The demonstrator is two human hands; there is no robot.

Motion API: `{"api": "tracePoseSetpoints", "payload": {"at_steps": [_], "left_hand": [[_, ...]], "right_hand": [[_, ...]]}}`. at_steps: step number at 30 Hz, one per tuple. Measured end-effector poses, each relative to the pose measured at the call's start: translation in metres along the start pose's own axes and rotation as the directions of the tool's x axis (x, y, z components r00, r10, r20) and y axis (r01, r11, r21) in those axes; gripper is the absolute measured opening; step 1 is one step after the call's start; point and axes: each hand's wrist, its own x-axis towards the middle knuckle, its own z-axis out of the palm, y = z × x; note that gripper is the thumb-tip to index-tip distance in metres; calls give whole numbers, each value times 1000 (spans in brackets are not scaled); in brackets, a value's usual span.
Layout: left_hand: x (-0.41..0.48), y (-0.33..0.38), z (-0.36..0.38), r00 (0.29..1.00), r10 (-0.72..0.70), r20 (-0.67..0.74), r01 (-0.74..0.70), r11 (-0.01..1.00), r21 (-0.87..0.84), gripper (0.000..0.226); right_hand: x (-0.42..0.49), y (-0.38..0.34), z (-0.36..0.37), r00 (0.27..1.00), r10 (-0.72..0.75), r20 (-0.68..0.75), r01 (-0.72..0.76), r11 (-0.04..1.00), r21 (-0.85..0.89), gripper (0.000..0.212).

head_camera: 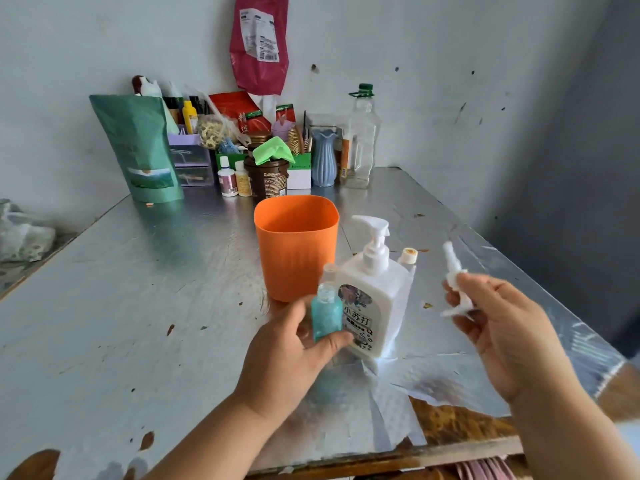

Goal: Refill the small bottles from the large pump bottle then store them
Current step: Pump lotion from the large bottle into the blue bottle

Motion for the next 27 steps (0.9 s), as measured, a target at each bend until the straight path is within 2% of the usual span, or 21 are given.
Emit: {"api": "tracePoseSetpoints", "payload": {"at_steps": [2,4,9,13,15,18,20,22,24,27], "left_hand": [[-2,-4,-2,999,-29,-19,30,999,34,54],[-4,-7,-4,999,-42,-22,44,997,69,50],[-10,-3,-13,998,-66,-8,66,989,135,38],[-9,3,-18,997,-76,-8,76,981,177,45],[-9,8,-20,997,-77,-10,77,979,188,50],[-10,13,-22,996,-82,-23,85,978,192,55],[-10,15,-23,996,-87,-33,92,978,189,64],[-11,19,-25,995,-88,-37,94,977,189,68],[-11,24,-27,995,-92,-46,99,977,189,64],[-9,30,-33,993,-101,-55,110,976,189,59]], "right_hand": [[11,20,-8,999,29,-34,-39,935,-353,19],[15,36,-8,999,29,-29,-41,792,-609,26],[17,57,1,997,-73,11,51,573,-818,27],[21,58,8,992,-113,48,98,494,-864,23],[18,51,12,982,-177,61,143,501,-854,25],[5,31,22,943,-324,76,294,704,-646,32],[-3,21,33,936,-294,192,351,775,-526,56],[-4,18,43,928,-227,296,364,726,-584,78],[0,15,48,926,-211,314,370,680,-633,75],[6,4,48,913,-130,387,359,707,-610,63]]}}
